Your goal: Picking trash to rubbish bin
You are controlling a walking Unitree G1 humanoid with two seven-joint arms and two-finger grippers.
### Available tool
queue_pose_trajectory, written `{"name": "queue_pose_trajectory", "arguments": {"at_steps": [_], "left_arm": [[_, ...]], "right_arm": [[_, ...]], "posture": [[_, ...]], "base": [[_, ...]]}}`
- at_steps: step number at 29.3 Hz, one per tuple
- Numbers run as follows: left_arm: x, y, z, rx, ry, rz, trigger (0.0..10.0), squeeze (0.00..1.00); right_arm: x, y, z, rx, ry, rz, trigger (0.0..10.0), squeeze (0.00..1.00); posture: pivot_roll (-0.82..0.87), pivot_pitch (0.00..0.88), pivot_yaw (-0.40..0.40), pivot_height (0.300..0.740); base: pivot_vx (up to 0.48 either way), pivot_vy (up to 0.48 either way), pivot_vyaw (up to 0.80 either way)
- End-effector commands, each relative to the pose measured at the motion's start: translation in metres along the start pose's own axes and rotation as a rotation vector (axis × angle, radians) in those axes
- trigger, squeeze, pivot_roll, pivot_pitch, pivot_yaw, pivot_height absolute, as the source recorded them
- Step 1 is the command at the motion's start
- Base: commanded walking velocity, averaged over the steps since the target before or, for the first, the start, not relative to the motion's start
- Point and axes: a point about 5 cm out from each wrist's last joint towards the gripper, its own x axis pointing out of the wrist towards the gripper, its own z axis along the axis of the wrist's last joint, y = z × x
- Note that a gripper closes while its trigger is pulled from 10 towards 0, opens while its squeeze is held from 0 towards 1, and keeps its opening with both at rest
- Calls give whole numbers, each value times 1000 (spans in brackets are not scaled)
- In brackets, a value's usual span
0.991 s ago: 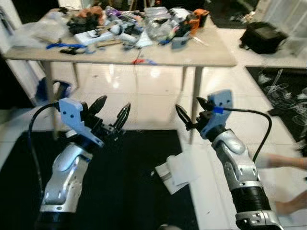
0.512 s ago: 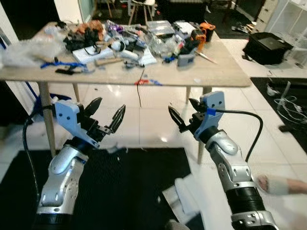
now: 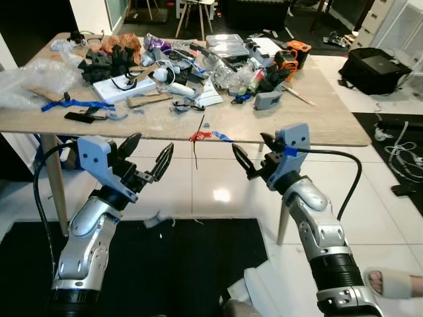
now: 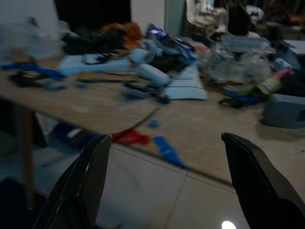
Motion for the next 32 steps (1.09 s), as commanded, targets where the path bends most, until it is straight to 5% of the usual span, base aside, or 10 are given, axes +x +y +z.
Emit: {"name": "queue_pose_trajectory", "arguments": {"at_steps": [1,13,26,32], "left_arm": [[-2,0,-2,9,11,-3,10000,0],[-2,-1,-3,8,10,-11,10000,0],[-1,-6,1,-6,-6,-56,10000,0],[-5,-11,8,15,-13,-157,10000,0]], "right_arm": [[-1,-3,1,-6,-2,-9,10000,0],[-2,-4,0,-7,-1,-13,10000,0],[-2,-19,7,-19,-11,-73,10000,0],[-5,-41,6,-89,51,-169,10000,0]], "posture": [[-5,0,-11,740],[-4,0,-12,740],[-4,0,-11,740],[-4,0,-11,740]], "base": [[480,0,0],[480,0,0],[432,0,-495],[0,0,0]]}}
